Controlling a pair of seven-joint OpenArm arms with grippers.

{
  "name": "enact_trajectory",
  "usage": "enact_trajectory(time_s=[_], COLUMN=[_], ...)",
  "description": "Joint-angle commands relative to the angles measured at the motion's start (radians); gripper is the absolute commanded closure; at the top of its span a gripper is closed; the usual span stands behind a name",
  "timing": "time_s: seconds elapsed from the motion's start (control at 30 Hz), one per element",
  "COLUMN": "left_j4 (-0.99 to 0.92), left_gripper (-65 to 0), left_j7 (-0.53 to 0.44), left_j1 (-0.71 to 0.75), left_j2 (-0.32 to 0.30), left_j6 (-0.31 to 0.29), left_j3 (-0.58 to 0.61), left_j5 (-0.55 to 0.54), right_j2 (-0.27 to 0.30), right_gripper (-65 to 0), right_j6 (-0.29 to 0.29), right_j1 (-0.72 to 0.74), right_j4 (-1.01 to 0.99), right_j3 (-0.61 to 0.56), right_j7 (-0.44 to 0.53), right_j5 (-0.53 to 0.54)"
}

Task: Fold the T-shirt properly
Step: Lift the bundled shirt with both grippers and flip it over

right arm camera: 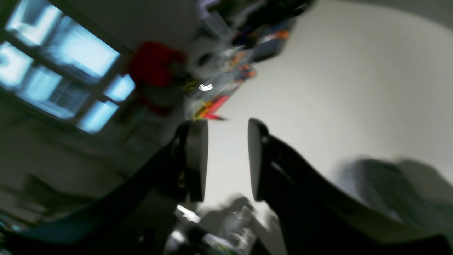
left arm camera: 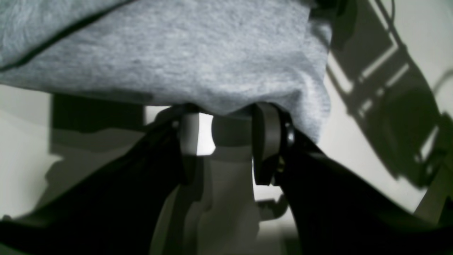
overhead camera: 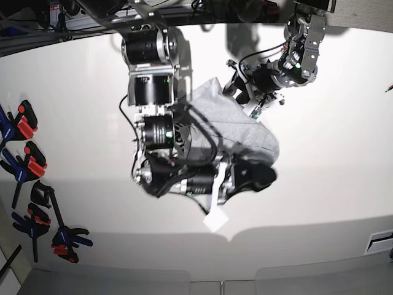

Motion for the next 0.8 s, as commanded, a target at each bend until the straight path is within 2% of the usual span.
enact_trajectory(time_s=[0.0, 0.07, 0.13, 0.17, 0.2, 0.33, 0.47, 0.57, 0.77], left_j4=[0.011, 0.011, 0.011, 0.011, 0.011, 0.011, 0.011, 0.011, 0.011], left_gripper=[-23.1, -23.1, -23.1, -23.1, -23.1, -23.1, -23.1, -23.1, -23.1], left_j7=[0.023, 0.023, 0.023, 0.023, 0.023, 0.022, 0.022, 0.021, 0.014], left_j1=[-0.003, -0.003, -0.002, -0.003, -0.003, -0.003, -0.003, -0.003, -0.003], left_j2=[-0.003, -0.003, -0.004, -0.004, -0.003, -0.003, -0.003, -0.003, -0.003], left_j6=[0.002, 0.002, 0.002, 0.002, 0.002, 0.002, 0.002, 0.001, 0.002], left_j3=[-0.002, -0.002, -0.002, -0.002, -0.002, -0.002, -0.002, -0.002, -0.002], left_j5=[0.009, 0.010, 0.010, 0.010, 0.010, 0.010, 0.009, 0.001, -0.013], right_j2=[-0.004, -0.004, -0.004, -0.004, 0.000, 0.081, 0.168, 0.209, 0.214], right_gripper=[-18.0, -18.0, -18.0, -18.0, -18.2, -23.0, -23.7, -24.0, -39.4], right_j6=[0.011, 0.011, 0.014, 0.012, 0.010, 0.010, -0.004, -0.023, -0.024], right_j1=[0.048, 0.076, 0.100, 0.103, 0.103, 0.102, 0.101, 0.098, 0.040], right_j4=[0.018, 0.018, 0.018, 0.018, 0.018, 0.018, 0.017, 0.014, -0.033], right_j3=[0.032, 0.101, 0.164, 0.180, 0.190, 0.193, 0.193, 0.193, 0.143], right_j7=[0.023, 0.035, 0.106, 0.142, 0.169, 0.203, 0.258, 0.303, 0.388], right_j5=[-0.045, -0.246, -0.458, -0.508, -0.534, -0.607, -0.645, -0.653, -0.655])
